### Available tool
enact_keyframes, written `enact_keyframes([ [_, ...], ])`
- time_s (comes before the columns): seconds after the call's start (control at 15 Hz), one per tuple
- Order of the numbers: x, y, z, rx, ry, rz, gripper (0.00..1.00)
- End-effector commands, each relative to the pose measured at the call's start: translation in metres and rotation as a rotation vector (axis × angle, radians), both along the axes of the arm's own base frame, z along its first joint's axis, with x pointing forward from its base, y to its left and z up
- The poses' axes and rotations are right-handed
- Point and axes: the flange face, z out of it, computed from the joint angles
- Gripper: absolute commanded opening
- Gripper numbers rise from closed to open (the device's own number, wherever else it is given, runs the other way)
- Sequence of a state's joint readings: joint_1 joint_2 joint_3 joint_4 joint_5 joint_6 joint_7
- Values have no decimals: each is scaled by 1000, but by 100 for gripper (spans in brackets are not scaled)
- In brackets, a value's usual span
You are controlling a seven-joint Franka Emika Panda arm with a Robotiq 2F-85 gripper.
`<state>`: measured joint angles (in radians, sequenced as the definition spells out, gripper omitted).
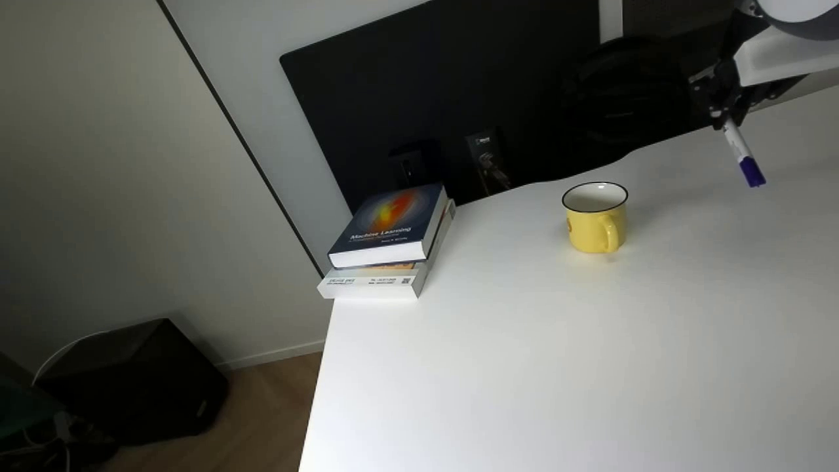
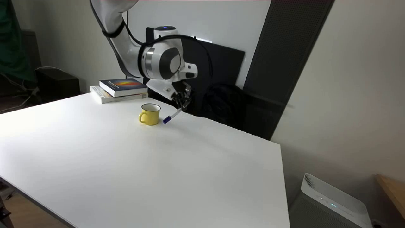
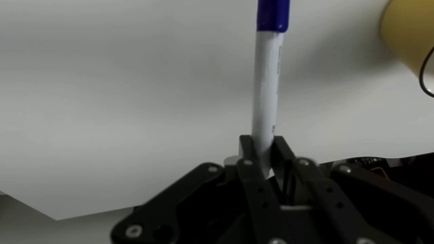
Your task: Put the marker in the mug
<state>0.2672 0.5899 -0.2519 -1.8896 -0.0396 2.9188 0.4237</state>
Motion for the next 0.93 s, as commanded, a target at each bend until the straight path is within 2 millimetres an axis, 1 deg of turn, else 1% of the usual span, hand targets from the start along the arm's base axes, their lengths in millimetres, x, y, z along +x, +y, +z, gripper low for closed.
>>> enact_keyframes([
  [0.0,6,28,20,-73,-122,62,4],
  [0.27,12,50,34,-132,-213,121,4],
  [0.4,13,57,35,-145,-263,138,4],
  [0.53,10,64,31,-140,-310,147,4],
  [0.67,8,73,23,-128,-343,164,4],
  [0.87,8,91,9,-91,-362,186,4],
])
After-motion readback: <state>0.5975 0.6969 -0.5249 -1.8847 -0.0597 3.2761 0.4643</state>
